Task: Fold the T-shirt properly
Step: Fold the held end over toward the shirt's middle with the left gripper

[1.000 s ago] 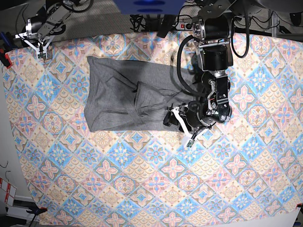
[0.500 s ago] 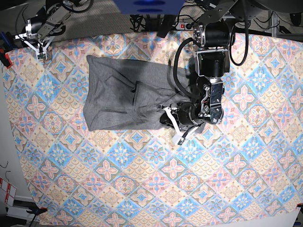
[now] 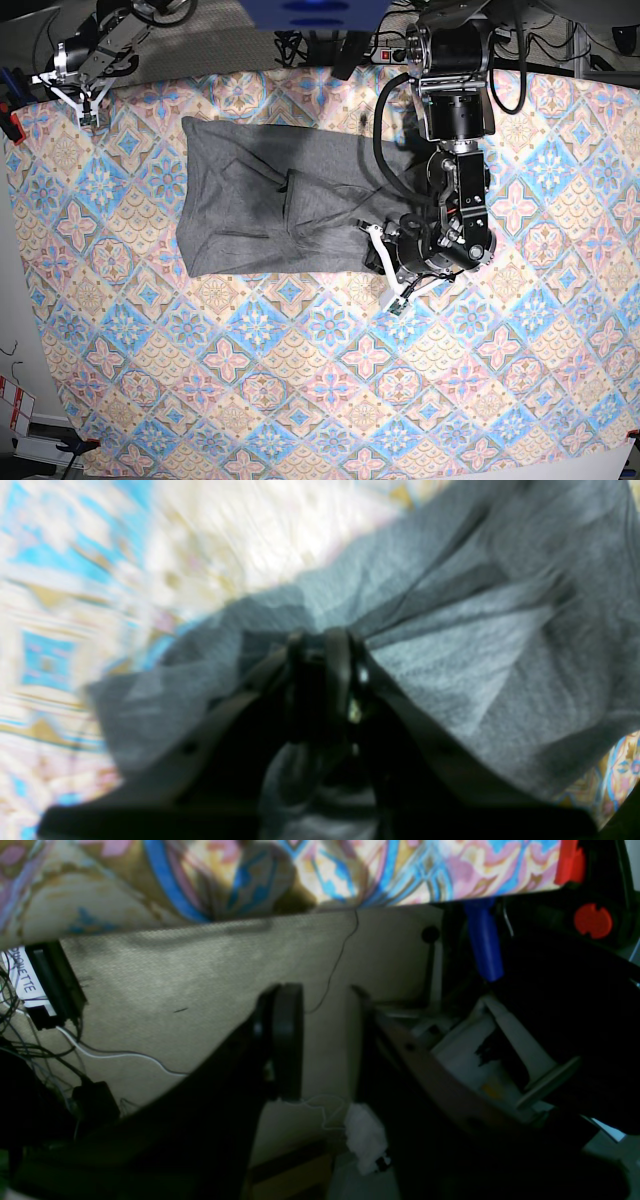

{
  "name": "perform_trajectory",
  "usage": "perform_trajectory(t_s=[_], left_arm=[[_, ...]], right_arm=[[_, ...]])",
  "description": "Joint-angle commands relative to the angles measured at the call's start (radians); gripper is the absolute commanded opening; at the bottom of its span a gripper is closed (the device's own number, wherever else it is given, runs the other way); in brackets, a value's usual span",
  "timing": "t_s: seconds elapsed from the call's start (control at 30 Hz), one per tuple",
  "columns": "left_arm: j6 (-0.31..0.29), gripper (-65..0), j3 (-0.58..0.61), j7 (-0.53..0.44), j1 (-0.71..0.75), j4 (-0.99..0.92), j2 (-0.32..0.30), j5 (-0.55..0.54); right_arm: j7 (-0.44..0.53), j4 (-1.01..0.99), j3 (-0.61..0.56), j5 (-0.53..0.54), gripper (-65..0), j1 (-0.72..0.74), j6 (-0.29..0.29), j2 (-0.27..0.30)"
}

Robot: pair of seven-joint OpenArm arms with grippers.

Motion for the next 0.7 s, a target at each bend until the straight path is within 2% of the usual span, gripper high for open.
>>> perform_trajectory(t_s=[0.0,0.1,0.4,0.47,0.67], left_arm=[[-0.003,-60.3,0.003,0.011,-0.009,0.02,0.005,-0.012],[-0.003,-60.2,0.027,0.054,0.0,0.042,0.005,-0.012],[-0.003,-60.2,0.288,0.069,0.144,0.236,0.006,-0.009],[-0.003,-60.2,0.343,0.1,0.166,0.264,0.006,-0.009],[-0.003,-60.2,0.414,0.141,0.198,0.33,0.006,-0.009]], right_arm=[[0.001,0.021,0.001,-0.005,-50.6,0.001,-0.008,0.009],[-0.001,0.021,0.001,-0.005,-50.5,0.002,-0.008,0.009],[-0.001,0.021,-0.001,-0.005,-50.5,0.002,-0.008,0.009],[-0.001,0.021,-0.001,-0.005,-50.5,0.002,-0.008,0.009],[-0.001,0.019,-0.001,-0.005,-50.6,0.002,-0.008,0.009]])
